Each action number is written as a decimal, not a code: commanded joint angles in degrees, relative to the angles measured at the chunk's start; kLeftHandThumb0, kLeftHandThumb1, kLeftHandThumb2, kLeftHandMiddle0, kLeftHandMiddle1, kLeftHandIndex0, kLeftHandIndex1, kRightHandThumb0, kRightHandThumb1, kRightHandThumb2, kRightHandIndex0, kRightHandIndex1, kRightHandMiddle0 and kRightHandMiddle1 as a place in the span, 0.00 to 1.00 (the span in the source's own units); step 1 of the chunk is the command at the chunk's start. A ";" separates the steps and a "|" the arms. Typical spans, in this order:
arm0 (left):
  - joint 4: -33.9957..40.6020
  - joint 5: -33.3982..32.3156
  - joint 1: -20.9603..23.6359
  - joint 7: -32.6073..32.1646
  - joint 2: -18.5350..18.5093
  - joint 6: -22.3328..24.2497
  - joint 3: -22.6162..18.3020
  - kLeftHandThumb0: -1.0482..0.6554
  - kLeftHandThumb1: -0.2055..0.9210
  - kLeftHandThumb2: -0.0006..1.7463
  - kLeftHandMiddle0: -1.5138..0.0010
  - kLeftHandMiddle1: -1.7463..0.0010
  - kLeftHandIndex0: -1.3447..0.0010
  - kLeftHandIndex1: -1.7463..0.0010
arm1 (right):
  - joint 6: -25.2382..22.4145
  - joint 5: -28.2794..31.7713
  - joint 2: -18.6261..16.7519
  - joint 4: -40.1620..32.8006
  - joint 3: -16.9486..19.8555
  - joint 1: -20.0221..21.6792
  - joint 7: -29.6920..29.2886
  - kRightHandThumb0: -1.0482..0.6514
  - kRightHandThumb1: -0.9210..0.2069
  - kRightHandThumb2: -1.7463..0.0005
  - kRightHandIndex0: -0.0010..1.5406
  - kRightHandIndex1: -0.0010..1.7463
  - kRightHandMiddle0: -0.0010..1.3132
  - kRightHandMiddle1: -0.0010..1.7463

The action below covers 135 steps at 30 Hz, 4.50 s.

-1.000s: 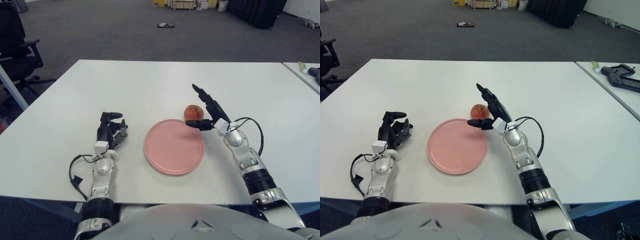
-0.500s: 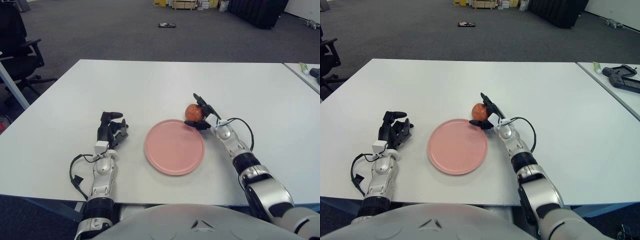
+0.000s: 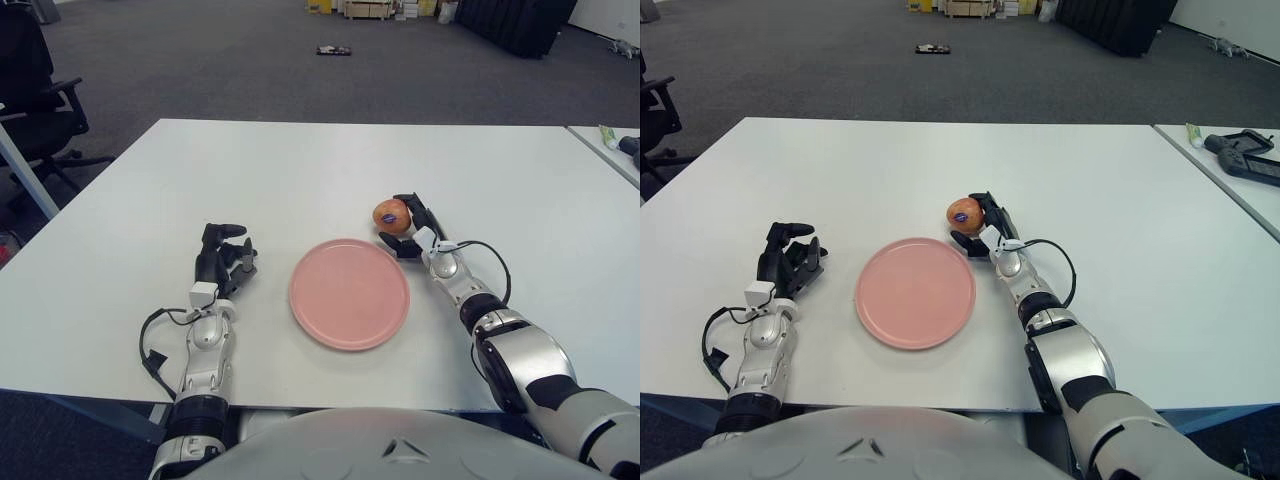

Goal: Put the apple into the plate.

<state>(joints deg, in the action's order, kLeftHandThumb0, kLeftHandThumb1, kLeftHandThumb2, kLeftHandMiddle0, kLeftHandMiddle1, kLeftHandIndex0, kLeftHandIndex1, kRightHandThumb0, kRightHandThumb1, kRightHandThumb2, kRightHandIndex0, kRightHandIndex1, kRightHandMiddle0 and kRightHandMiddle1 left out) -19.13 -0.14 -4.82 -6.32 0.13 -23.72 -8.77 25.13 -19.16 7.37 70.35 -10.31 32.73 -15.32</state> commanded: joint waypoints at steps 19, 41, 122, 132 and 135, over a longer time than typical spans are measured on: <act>-0.74 -0.41 -0.51 -0.16 0.04 1.25 -0.13 0.40 0.82 0.46 0.64 0.09 0.77 0.00 | -1.68 -1.65 -0.46 3.48 -1.36 -1.86 -4.19 0.61 0.62 0.19 0.47 0.97 0.33 1.00; -1.67 -0.48 -0.06 -0.30 0.09 0.36 -0.29 0.40 0.83 0.46 0.63 0.08 0.77 0.00 | -0.95 -0.17 -0.78 2.42 -0.40 -1.72 -5.57 0.61 0.85 0.01 0.58 1.00 0.49 1.00; -1.87 0.55 0.50 -1.25 -0.22 1.89 -0.30 0.39 0.81 0.48 0.60 0.11 0.76 0.00 | 11.97 1.24 0.95 -62.12 -1.98 -26.66 10.25 0.32 0.59 0.20 0.84 1.00 0.50 1.00; -2.24 0.13 0.66 -0.68 -0.30 1.12 -0.33 0.39 0.79 0.49 0.61 0.09 0.75 0.00 | 7.62 8.87 5.41 -67.80 -3.93 -27.56 24.51 0.33 0.57 0.22 0.84 1.00 0.49 1.00; -2.23 0.08 0.66 -0.66 -0.33 1.21 -0.33 0.39 0.79 0.49 0.63 0.09 0.75 0.00 | 5.31 9.95 7.16 -69.46 -4.47 -27.33 28.71 0.33 0.56 0.22 0.84 1.00 0.49 1.00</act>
<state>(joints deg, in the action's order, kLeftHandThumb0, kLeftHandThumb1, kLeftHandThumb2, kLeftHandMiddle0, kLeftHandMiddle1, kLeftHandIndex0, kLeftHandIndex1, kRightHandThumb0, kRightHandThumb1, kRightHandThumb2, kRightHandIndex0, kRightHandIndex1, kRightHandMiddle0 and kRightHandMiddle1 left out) -20.23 0.27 -3.95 -7.05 -0.22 -23.25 -9.09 32.41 -11.47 13.00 3.28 -14.54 4.90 10.15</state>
